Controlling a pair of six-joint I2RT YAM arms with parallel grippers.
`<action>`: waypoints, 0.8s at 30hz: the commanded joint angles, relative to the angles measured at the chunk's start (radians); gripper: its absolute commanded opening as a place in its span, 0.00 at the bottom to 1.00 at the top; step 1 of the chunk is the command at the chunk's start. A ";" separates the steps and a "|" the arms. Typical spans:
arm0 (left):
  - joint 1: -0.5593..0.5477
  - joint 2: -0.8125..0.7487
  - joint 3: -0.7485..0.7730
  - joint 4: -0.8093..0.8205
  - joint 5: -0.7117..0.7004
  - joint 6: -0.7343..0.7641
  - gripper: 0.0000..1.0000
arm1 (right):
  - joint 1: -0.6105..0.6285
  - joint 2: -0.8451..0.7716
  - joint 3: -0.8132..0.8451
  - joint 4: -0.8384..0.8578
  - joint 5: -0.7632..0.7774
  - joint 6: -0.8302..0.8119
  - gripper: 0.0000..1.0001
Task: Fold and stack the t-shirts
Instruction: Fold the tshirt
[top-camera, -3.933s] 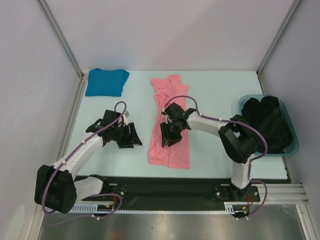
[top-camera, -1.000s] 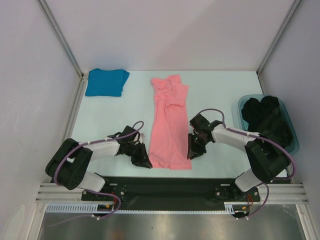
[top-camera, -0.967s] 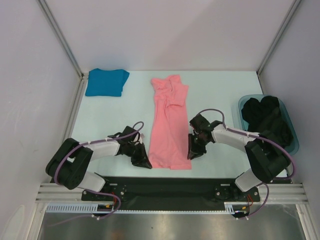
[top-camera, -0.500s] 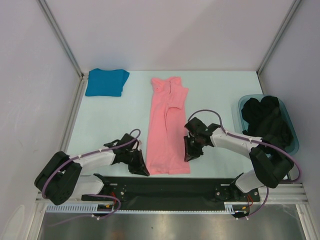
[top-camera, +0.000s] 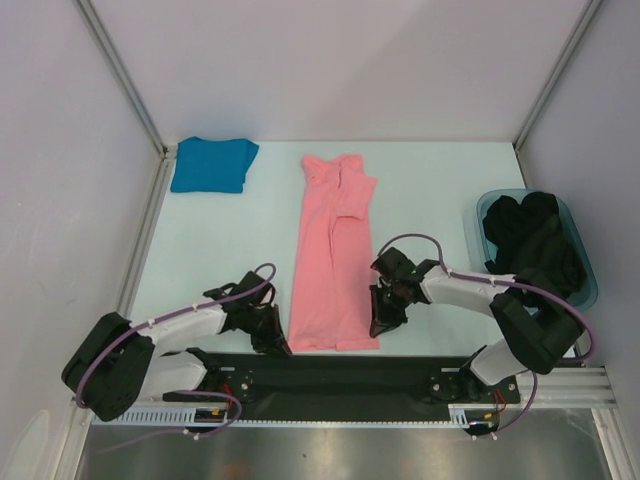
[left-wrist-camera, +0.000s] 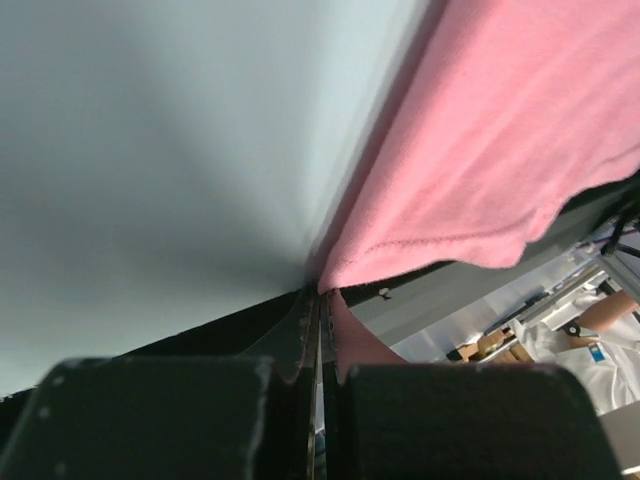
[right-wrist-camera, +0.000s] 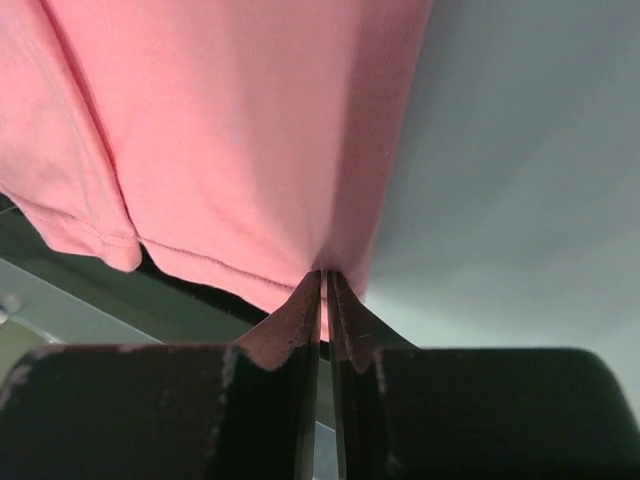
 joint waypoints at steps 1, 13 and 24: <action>-0.007 0.025 -0.033 -0.061 -0.096 0.010 0.00 | 0.015 0.006 -0.065 0.043 -0.014 0.018 0.12; -0.082 -0.029 -0.093 0.009 -0.047 -0.047 0.00 | 0.032 -0.045 -0.118 0.040 -0.017 0.049 0.12; -0.100 -0.343 0.322 -0.321 -0.455 0.077 0.76 | -0.069 -0.086 0.161 -0.066 0.128 -0.077 0.15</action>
